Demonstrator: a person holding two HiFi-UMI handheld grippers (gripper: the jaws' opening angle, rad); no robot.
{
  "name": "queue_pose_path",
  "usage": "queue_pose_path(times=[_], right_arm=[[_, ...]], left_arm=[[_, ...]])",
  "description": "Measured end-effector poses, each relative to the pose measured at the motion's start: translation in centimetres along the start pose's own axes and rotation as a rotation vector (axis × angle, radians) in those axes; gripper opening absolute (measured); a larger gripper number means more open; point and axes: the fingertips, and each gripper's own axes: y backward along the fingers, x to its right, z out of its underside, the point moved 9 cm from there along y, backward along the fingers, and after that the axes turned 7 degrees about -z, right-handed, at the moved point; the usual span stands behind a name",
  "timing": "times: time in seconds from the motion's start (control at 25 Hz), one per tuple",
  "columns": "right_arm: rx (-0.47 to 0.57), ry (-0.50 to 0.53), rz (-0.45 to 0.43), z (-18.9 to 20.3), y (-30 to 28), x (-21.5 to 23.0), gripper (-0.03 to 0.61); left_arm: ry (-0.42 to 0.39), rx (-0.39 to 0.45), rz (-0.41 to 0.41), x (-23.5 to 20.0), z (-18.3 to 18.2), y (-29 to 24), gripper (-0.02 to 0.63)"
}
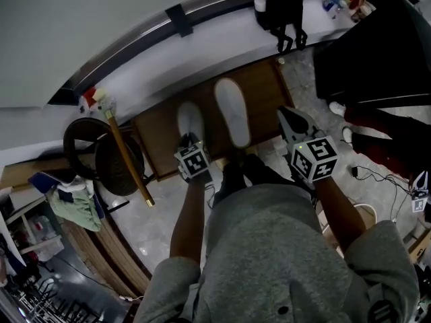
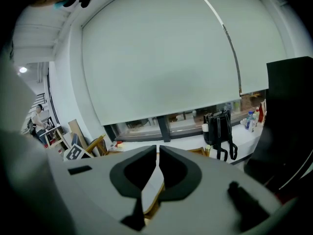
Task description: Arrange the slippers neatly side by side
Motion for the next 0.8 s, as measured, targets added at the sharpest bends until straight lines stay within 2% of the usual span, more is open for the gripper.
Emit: queue_pose_path(times=[0.16,0.28,0.44,0.68,0.8], right_arm=[[-0.009,-0.008,0.001,0.2,0.7,1.4,0.035],[-0.010,-0.011,0.000,0.0,0.9,2.5,0.035],[-0.013,-0.008,-0.015,0.0,0.7,3.6,0.035],[-0.024,-0.002,-0.032,0.0,0.5,5.1,0.035],[-0.027,0.001,-0.039,-0.2,0.5,5.5,0.035]], left_arm=[[0.140,-0.030,-0.032,1.0,-0.6,-0.3,0.028],[0.186,-0.030,-0.038,1.9,-1.3,-0.8,0.028],[0.149,-0.053,-0.074,3.0,-1.5,-1.2,0.028],[0.179,-0.082,-0.071,4.7,-1.7,-1.8,0.028],[0.158,-0.065,-0.073,5.2,-2.2,-1.8,0.029]])
